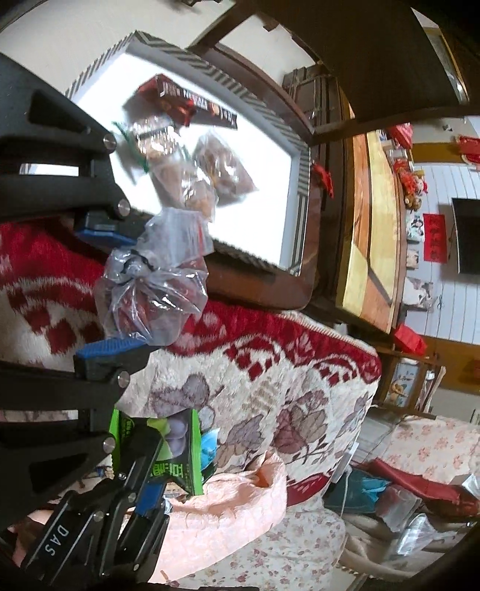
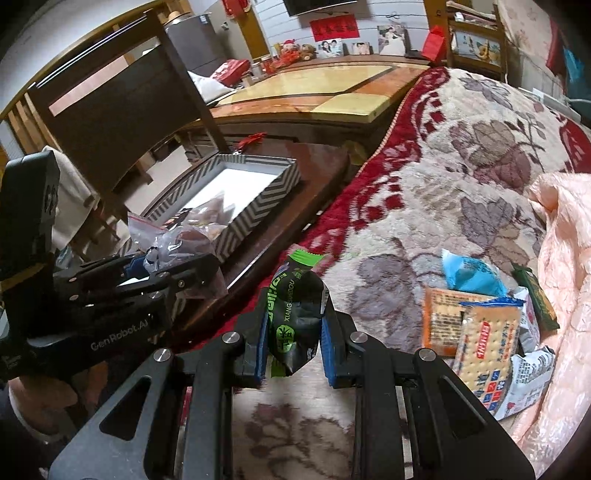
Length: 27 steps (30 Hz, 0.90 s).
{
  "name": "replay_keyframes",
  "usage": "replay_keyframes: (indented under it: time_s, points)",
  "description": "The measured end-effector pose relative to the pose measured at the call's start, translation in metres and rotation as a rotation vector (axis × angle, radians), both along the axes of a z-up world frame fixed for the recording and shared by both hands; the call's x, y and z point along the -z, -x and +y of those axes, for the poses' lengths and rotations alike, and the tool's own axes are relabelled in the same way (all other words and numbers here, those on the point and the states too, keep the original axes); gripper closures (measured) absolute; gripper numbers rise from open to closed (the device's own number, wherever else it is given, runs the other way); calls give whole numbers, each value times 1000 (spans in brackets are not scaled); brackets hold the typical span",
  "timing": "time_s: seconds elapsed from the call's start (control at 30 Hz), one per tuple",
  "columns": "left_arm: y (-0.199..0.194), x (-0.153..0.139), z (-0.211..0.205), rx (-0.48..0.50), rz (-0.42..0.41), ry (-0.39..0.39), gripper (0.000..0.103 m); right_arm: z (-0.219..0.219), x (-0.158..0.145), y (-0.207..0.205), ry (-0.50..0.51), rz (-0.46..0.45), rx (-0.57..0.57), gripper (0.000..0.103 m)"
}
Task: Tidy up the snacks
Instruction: 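Grasp the clear bag with the left tool while the right grasps the green packet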
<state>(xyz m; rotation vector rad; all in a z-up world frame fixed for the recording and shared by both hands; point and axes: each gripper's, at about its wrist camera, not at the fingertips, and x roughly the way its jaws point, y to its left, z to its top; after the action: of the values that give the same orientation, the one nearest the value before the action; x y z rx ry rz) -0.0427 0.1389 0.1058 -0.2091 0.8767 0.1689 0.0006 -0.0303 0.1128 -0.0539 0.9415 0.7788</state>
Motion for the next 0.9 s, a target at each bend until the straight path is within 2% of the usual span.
replay_keyframes:
  time_s: [0.3, 0.57, 0.9]
  points:
    - [12, -3, 30, -72, -12, -4, 60, 31, -9, 9, 5, -18, -69, 81]
    - [24, -5, 66, -161, -18, -8, 60, 77, -17, 10, 3, -26, -160, 81]
    - [39, 3, 109, -266, -3, -6, 60, 134, -11, 12, 26, -5, -267, 81]
